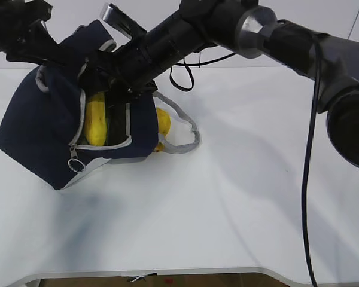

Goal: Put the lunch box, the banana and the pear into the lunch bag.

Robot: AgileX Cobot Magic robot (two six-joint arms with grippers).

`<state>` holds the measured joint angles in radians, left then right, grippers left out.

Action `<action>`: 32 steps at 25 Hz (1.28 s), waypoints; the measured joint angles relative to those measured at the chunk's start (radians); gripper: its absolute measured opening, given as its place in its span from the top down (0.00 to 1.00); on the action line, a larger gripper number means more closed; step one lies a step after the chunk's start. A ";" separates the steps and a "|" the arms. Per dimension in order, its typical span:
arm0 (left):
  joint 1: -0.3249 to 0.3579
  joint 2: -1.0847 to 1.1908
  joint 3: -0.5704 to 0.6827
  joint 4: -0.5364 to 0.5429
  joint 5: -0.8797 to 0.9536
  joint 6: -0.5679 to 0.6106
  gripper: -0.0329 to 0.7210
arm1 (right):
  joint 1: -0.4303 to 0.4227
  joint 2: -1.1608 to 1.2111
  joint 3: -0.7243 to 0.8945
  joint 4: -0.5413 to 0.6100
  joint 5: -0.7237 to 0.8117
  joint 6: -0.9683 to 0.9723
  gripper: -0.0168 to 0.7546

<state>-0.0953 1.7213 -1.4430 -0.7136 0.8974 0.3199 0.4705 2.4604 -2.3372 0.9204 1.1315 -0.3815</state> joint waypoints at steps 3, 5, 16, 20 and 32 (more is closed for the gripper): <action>0.000 0.000 0.000 0.001 0.000 0.000 0.92 | 0.000 0.000 0.000 -0.013 0.003 0.008 0.25; 0.000 0.000 0.000 0.001 0.000 0.000 0.92 | 0.000 0.000 0.000 -0.020 0.010 0.009 0.24; 0.002 0.000 0.000 0.025 0.000 0.000 0.92 | -0.005 0.000 -0.093 -0.135 0.081 0.038 0.24; 0.042 0.000 0.000 0.029 0.013 0.000 0.92 | -0.029 -0.006 -0.159 -0.184 0.099 0.072 0.23; 0.205 0.000 0.000 0.099 0.089 0.000 0.92 | -0.054 -0.090 -0.167 -0.558 0.115 0.220 0.23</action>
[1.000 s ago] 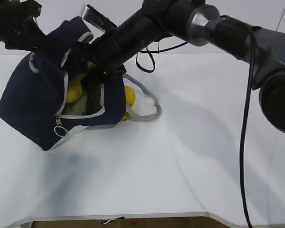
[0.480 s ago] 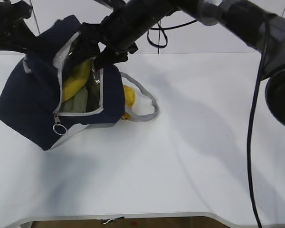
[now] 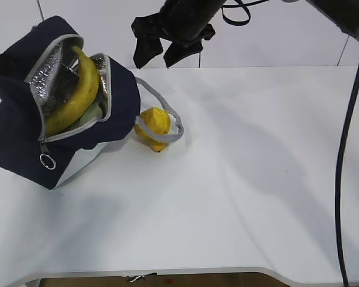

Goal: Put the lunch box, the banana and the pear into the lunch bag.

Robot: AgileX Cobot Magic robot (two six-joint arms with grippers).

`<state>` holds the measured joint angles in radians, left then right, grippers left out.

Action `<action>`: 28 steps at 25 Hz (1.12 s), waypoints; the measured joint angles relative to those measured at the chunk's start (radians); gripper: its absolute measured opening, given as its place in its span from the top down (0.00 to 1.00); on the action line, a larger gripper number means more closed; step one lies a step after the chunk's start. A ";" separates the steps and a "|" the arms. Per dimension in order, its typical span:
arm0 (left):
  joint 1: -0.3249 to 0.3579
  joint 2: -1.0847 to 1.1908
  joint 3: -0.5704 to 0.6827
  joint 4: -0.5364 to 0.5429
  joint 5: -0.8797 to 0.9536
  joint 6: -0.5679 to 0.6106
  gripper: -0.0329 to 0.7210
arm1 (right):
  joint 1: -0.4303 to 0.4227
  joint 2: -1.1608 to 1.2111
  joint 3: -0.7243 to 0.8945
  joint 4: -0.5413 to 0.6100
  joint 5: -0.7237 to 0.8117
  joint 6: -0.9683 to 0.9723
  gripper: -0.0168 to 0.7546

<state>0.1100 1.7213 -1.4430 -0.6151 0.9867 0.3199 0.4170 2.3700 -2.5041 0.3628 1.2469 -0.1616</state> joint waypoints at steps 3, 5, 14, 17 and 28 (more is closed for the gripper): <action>0.012 0.000 0.000 0.045 0.004 -0.002 0.92 | 0.000 -0.006 0.022 -0.040 0.000 0.028 0.23; 0.025 0.000 0.000 0.062 0.007 -0.004 0.92 | 0.000 -0.006 0.048 -0.050 0.000 0.033 0.23; 0.074 0.000 0.000 0.172 0.007 -0.039 0.92 | 0.000 -0.022 0.084 -0.066 0.002 0.042 0.23; 0.094 0.000 0.000 0.209 0.007 -0.055 0.92 | 0.000 -0.036 0.088 -0.075 0.002 0.059 0.23; 0.142 0.000 0.000 0.226 0.007 -0.063 0.92 | 0.015 -0.068 0.275 -0.084 0.002 0.076 0.24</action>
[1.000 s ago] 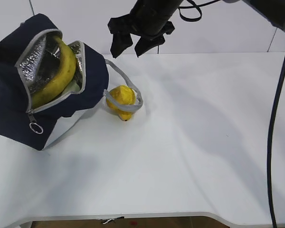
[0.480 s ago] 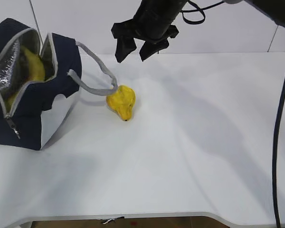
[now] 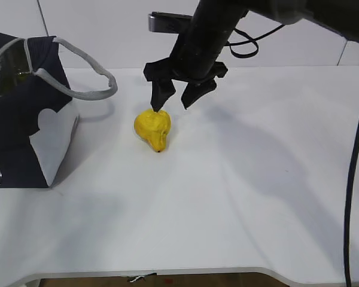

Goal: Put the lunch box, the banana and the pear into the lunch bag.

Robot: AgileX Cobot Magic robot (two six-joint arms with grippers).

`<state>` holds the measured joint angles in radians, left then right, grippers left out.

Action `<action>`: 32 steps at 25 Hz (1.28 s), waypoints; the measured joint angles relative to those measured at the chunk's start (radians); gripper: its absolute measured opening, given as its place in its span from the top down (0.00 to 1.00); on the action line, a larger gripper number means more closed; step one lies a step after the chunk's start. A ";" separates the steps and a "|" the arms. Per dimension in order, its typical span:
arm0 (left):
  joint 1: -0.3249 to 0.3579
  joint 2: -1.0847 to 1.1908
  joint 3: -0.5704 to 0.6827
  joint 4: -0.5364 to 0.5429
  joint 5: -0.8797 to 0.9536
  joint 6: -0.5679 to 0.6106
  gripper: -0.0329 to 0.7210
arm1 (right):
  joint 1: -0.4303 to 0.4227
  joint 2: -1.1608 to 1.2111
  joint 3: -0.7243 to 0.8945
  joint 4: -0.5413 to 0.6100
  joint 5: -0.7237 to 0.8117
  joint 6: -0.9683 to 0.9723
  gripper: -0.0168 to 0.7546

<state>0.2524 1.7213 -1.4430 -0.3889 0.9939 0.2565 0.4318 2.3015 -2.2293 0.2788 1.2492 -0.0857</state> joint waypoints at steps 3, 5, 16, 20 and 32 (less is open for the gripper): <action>0.000 0.000 0.000 0.000 0.000 0.000 0.92 | 0.024 0.002 0.004 -0.004 -0.002 0.000 0.24; 0.000 0.000 0.000 0.000 0.000 0.000 0.92 | 0.037 0.013 0.004 -0.013 -0.002 0.000 0.24; 0.000 0.000 0.000 0.000 0.000 0.000 0.92 | 0.045 0.085 0.007 -0.045 -0.004 0.000 0.24; 0.000 0.000 0.000 -0.002 0.001 0.000 0.92 | 0.046 0.090 0.007 -0.045 -0.029 0.000 0.24; 0.000 0.000 0.000 -0.008 0.001 0.000 0.92 | 0.068 0.148 0.007 -0.054 -0.103 0.003 0.24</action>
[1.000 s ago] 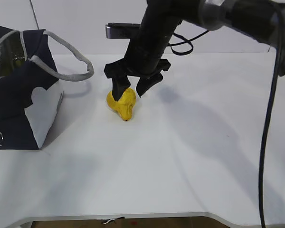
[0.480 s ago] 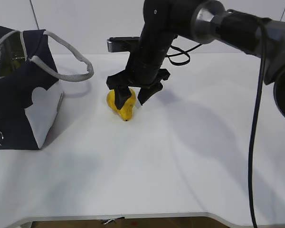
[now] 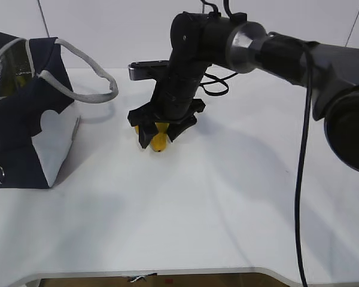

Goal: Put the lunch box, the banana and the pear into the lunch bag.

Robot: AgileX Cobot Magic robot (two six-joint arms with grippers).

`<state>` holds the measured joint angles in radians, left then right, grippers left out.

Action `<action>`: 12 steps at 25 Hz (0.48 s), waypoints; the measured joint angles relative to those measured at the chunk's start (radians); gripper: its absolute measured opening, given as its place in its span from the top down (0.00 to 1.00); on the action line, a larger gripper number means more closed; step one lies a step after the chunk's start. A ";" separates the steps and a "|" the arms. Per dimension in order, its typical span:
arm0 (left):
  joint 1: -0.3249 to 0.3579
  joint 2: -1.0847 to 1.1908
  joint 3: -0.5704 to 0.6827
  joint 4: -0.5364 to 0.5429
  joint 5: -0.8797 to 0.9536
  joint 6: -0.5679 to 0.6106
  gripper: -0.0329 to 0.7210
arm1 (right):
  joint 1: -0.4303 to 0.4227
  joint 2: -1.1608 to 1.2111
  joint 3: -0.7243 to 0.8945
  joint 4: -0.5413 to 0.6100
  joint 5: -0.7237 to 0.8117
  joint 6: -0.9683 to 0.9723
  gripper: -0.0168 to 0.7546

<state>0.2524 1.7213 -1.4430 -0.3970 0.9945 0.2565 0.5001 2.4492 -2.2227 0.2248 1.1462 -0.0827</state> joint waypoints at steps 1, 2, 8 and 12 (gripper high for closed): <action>0.000 0.000 0.000 0.000 0.000 0.000 0.92 | 0.000 0.004 0.000 -0.005 -0.012 0.002 0.24; 0.000 0.000 0.000 0.000 0.002 0.000 0.92 | 0.000 0.007 0.000 -0.012 -0.023 0.004 0.24; 0.000 0.000 0.000 0.000 0.002 0.000 0.92 | 0.000 0.011 0.000 -0.028 -0.044 0.007 0.24; 0.000 0.000 0.000 0.000 0.002 0.000 0.92 | 0.000 0.027 0.000 -0.034 -0.060 0.009 0.23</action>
<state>0.2524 1.7213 -1.4430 -0.3970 0.9962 0.2565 0.5001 2.4764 -2.2227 0.1906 1.0857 -0.0737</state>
